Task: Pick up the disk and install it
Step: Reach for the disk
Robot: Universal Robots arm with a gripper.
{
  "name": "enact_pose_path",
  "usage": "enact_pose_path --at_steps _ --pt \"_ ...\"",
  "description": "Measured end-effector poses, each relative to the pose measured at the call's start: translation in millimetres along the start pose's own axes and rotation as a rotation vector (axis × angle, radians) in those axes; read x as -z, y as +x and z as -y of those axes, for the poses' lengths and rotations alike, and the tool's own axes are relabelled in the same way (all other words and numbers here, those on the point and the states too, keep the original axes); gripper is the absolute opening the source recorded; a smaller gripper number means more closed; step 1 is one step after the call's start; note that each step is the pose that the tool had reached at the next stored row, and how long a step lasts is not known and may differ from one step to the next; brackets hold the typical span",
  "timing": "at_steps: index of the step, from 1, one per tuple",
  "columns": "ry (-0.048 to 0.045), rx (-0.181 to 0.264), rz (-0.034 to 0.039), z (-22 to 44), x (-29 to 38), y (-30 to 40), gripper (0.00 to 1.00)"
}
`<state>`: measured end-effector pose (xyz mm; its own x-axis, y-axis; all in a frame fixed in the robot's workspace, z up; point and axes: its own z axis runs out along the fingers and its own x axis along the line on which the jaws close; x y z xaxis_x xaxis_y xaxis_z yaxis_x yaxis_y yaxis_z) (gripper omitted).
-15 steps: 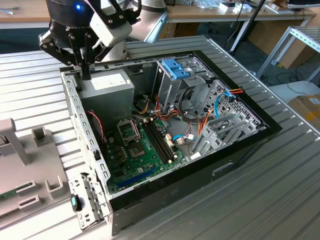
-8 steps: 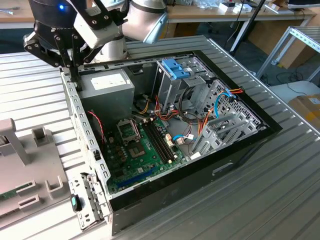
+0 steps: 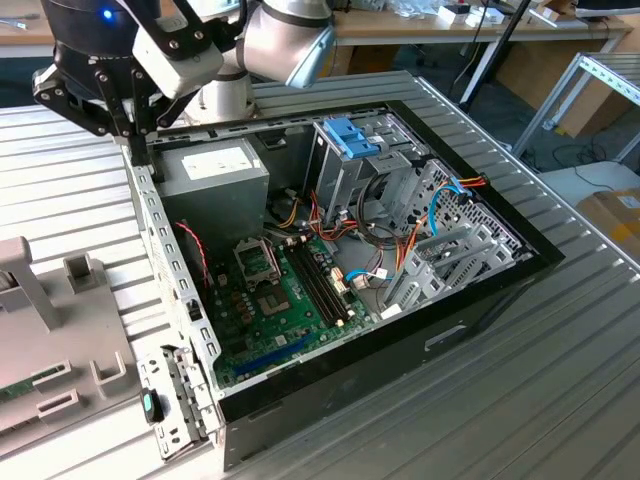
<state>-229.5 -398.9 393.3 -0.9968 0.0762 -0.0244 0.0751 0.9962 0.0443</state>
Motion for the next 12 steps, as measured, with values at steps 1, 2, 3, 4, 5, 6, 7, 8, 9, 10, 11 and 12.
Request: enact_pose_path --at_steps 1,2,3,4,5,6,7,8,9,10,11,12 --pt "0.0 0.0 0.0 0.0 0.0 0.6 0.11" --pt "0.0 0.0 0.0 0.1 0.0 1.8 0.11" --pt "0.0 0.0 0.0 0.3 0.1 3.5 0.11" --pt "0.0 0.0 0.0 0.4 0.1 4.9 0.11" --pt "0.0 0.0 0.0 0.4 0.2 5.8 0.11" --pt "0.0 0.0 0.0 0.5 0.2 6.8 0.11" --pt "0.0 0.0 0.0 0.6 0.2 8.5 0.11" --pt "-0.0001 0.0 0.0001 0.7 0.2 9.1 0.11" --pt "0.0 0.0 0.0 0.7 0.2 9.1 0.11" --pt "0.0 0.0 0.0 0.7 0.2 9.4 0.11" --pt "0.0 0.0 0.0 0.7 0.3 9.6 0.11" --pt "0.0 0.0 0.0 0.7 0.3 9.6 0.11"
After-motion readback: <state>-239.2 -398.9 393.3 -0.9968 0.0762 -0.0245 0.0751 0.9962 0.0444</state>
